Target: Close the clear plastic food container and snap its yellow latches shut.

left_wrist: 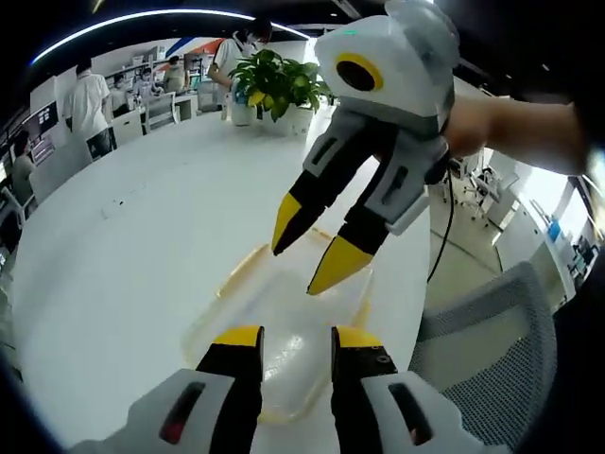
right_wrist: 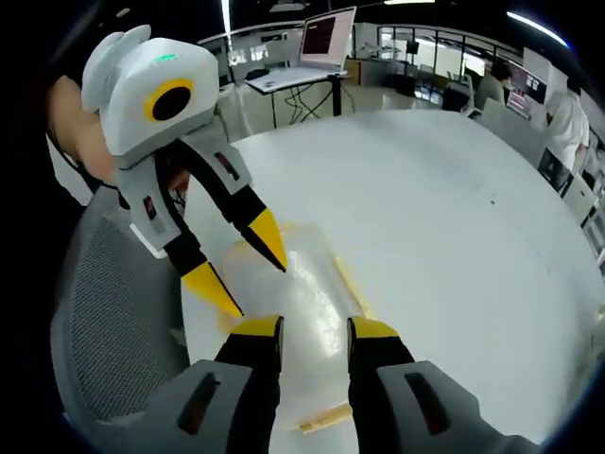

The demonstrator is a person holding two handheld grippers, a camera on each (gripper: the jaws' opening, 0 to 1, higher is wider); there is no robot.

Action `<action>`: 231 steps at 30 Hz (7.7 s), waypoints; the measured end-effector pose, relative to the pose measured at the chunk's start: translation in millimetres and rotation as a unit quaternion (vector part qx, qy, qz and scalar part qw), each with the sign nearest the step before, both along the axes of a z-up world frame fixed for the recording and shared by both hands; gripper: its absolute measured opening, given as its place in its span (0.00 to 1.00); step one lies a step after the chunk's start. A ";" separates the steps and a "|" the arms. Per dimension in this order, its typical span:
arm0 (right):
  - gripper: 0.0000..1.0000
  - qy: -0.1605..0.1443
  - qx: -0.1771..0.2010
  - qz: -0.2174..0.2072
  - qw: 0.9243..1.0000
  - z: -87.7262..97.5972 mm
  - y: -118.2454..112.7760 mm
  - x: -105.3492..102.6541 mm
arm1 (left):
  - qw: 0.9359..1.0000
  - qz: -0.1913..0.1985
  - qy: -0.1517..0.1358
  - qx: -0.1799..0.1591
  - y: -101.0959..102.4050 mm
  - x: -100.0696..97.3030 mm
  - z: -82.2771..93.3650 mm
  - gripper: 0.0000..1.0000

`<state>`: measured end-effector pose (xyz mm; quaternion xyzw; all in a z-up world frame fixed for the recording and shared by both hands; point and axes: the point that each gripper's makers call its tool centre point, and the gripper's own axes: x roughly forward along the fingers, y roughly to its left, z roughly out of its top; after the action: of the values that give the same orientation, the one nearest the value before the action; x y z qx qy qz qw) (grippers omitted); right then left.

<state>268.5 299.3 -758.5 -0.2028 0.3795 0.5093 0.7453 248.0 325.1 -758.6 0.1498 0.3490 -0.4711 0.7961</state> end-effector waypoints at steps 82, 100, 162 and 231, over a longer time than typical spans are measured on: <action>0.21 0.174 -0.126 0.165 0.963 -21.4 11.3 13.6 | 0.961 -0.169 -0.159 0.153 -15.9 -9.4 -22.3 0.39; 0.23 0.162 -0.132 0.159 0.965 -24.2 13.4 21.7 | 0.959 -0.171 -0.169 0.152 -14.9 -10.6 -22.3 0.40; 0.86 -0.046 -0.151 0.196 0.968 -39.0 -35.6 -19.7 | 0.945 -0.237 -0.048 0.222 11.1 4.0 -41.5 0.99; 0.76 -0.045 -0.160 0.208 0.964 -49.0 10.2 -12.7 | 0.941 -0.218 -0.039 0.256 64.9 19.9 -58.2 0.84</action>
<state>255.8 309.5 -807.5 -0.4166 0.3717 0.5762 0.5968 268.0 390.0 -816.9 0.4388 0.3852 -0.5218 0.6219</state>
